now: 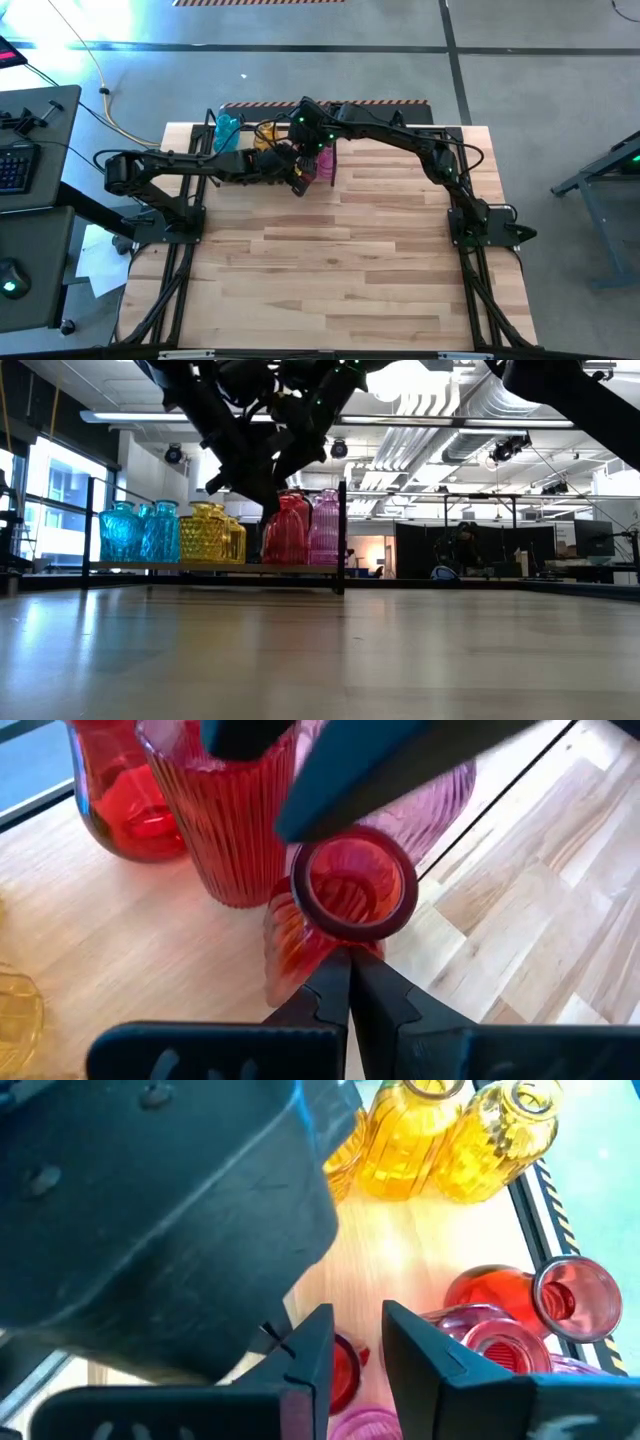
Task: Sort vases onto shelf
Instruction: Put the red vase on the shelf aligned with the other red vase
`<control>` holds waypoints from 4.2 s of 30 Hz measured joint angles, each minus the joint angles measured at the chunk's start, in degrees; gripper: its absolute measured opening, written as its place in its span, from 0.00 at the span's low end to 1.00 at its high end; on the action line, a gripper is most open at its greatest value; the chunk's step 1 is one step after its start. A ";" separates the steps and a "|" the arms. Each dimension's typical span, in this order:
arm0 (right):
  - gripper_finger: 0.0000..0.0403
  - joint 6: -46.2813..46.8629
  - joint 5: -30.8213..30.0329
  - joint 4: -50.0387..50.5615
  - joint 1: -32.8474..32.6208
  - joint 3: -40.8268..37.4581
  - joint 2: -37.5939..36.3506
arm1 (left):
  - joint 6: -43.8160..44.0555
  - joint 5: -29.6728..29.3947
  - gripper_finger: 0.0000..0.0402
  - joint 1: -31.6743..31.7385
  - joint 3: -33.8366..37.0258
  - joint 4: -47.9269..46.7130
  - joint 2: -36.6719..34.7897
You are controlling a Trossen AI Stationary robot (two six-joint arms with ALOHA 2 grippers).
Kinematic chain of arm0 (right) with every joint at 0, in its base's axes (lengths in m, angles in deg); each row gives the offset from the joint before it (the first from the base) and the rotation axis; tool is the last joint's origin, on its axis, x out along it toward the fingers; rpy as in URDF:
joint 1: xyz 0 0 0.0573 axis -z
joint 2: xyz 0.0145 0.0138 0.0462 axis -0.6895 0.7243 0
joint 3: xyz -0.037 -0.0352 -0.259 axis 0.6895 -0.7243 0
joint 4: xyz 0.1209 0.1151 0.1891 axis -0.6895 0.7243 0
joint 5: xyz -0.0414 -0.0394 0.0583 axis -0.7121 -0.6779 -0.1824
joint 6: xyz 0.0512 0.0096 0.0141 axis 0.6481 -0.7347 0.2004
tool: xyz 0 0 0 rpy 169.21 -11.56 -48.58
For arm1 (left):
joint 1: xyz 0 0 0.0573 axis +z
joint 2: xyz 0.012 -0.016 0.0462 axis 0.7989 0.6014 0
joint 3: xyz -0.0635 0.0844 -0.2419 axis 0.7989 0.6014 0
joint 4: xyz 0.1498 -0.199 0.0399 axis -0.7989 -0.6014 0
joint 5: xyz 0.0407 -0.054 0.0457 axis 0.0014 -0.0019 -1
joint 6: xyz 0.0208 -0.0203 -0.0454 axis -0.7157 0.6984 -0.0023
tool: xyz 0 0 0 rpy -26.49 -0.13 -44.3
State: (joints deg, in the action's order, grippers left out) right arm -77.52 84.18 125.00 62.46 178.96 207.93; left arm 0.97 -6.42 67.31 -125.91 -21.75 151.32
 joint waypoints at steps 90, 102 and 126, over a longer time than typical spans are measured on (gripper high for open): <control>0.00 104.25 -47.49 -65.70 -20.55 -55.28 -8.46 | -7.07 -0.18 0.00 -3.17 0.13 -33.47 -67.98; 0.00 104.10 -45.73 -64.93 -19.17 -55.23 -8.46 | -7.13 -0.20 0.00 -3.17 0.13 -33.73 -67.98; 0.00 104.08 -44.74 -62.71 -17.75 -55.17 -8.46 | -7.15 -0.41 0.00 -3.17 0.13 -34.71 -67.98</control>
State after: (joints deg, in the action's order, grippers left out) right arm 26.56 39.44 62.29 44.71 123.79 199.48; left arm -6.18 -6.84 64.14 -125.78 -56.46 83.34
